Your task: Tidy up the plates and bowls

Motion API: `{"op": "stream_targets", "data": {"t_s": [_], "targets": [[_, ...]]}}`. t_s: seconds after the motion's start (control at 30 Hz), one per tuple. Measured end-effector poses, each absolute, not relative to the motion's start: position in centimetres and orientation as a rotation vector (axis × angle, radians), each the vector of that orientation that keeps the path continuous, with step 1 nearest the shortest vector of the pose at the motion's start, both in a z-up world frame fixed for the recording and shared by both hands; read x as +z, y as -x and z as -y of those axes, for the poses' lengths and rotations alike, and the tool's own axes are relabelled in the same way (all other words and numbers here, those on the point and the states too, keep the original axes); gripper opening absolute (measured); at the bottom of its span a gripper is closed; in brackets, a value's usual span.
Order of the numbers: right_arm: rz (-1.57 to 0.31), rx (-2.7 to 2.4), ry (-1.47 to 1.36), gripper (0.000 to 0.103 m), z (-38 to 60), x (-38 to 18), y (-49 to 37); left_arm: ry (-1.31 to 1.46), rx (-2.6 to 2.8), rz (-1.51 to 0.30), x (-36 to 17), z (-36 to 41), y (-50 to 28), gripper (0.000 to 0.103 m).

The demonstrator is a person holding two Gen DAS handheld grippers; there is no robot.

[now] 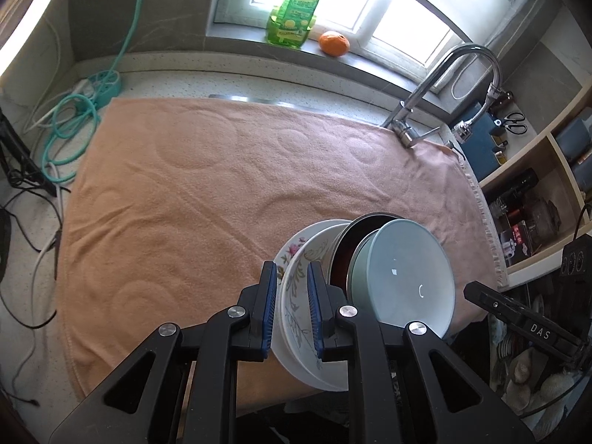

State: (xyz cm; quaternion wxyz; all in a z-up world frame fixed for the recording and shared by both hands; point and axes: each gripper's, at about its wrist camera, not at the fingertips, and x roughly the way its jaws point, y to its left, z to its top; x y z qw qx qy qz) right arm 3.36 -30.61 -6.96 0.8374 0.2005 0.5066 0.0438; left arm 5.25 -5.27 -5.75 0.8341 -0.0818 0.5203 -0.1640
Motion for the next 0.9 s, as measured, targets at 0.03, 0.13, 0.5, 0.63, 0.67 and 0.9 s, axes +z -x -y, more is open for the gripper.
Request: {"op": "stream_targets", "data": {"t_s": [0.03,0.13,0.5,0.63,0.67,0.9], "targets": [[-1.071,0.101,-0.419,0.024,30.7,-6.8,-3.2,0.172,-0.336,-1.090,-5.4,5.4,-4.8,0.015],[-1.054,0.129,-0.396,0.030,30.9,-6.1,-2.6,0.161,-0.306,-1.057,-4.5,5.7,-3.4,0.021],[-0.895,0.146,-0.275,0.056,30.8,-3.5,1.1,0.093,-0.214,-0.955,-2.0,7.3,2.3,0.068],[-0.851,0.136,-0.196,0.078,29.9,-2.8,2.6,0.109,-0.172,-0.927,-1.6,7.2,3.9,0.073],[-0.836,0.144,-0.188,0.078,29.8,-2.8,3.1,0.113,-0.165,-0.922,-1.5,7.2,4.2,0.073],[-0.781,0.157,-0.127,0.078,29.0,-2.0,5.2,0.100,-0.148,-0.896,-0.6,8.0,6.0,0.073]]}}
